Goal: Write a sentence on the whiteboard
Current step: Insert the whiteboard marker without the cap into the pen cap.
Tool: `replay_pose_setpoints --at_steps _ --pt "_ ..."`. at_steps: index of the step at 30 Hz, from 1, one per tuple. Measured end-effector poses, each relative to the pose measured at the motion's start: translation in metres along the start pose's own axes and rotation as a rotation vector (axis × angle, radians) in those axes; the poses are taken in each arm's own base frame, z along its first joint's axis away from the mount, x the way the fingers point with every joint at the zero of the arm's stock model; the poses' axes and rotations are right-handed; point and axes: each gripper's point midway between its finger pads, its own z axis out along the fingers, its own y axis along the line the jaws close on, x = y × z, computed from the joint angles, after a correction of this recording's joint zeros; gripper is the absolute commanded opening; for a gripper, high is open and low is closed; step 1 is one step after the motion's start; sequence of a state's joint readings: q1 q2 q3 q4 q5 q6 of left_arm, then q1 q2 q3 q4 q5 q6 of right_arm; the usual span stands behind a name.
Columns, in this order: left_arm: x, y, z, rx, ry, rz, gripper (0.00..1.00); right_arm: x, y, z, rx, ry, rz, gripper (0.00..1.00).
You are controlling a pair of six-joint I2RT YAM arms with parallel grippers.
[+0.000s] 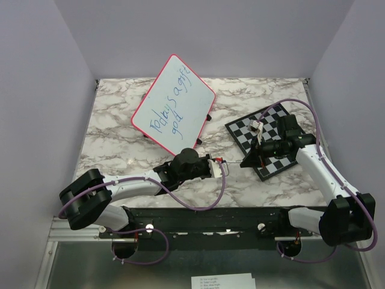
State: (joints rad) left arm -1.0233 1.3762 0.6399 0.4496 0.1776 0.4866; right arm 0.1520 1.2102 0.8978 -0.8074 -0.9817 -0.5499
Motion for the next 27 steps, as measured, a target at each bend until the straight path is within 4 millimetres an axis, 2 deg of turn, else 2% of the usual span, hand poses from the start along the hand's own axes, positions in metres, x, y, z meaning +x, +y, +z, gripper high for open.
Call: replay_pose_setpoints --at_steps 27 --pt "-0.0001 -0.0085 0.0006 0.055 0.034 0.021 0.00 0.0011 0.0006 0.0059 -0.021 0.026 0.009 0.01"
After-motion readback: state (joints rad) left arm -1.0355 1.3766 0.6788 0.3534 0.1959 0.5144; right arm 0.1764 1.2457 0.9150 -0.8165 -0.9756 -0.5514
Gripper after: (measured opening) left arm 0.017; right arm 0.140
